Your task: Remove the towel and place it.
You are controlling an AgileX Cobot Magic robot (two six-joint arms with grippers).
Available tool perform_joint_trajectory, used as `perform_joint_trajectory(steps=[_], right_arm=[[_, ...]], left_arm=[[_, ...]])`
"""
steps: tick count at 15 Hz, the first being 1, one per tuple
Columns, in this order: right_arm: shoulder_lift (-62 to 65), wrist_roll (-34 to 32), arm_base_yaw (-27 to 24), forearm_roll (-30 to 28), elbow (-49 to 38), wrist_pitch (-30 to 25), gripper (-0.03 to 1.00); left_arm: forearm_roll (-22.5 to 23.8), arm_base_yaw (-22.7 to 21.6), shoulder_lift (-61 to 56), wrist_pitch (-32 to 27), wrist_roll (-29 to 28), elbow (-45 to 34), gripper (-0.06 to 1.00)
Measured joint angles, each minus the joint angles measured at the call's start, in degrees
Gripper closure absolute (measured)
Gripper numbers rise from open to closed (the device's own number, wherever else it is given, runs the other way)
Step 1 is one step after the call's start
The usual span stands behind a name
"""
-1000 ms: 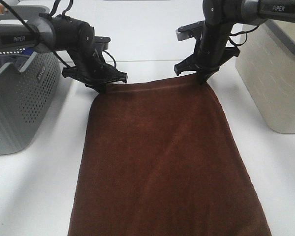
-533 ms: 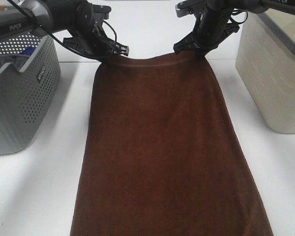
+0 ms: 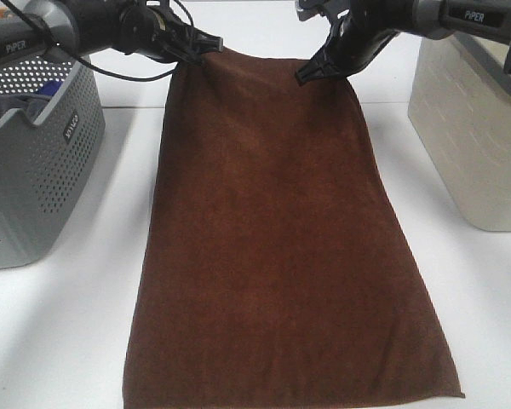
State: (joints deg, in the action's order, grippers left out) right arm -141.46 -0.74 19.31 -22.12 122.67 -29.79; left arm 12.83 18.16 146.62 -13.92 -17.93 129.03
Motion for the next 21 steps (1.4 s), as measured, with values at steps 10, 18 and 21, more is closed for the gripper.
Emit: perform_joint_trajectory(steps=[10,18,21], right_arm=[[-6.02,-7.68,-3.15,-4.76,0.0,12.95,0.87],[-6.13,-11.97,-4.01,-4.24,0.0,12.66,0.26],[-5.9,-11.97,-4.01,0.29,0.0,9.63,0.25]], left_arm=[[1.2,-0.74,6.02,9.57,-0.11,0.0,0.88],[-0.63,-0.74,6.19,10.83,-0.11,0.0,0.22],[-3.38,-0.74,5.16,10.83,-0.11,0.0,0.21]])
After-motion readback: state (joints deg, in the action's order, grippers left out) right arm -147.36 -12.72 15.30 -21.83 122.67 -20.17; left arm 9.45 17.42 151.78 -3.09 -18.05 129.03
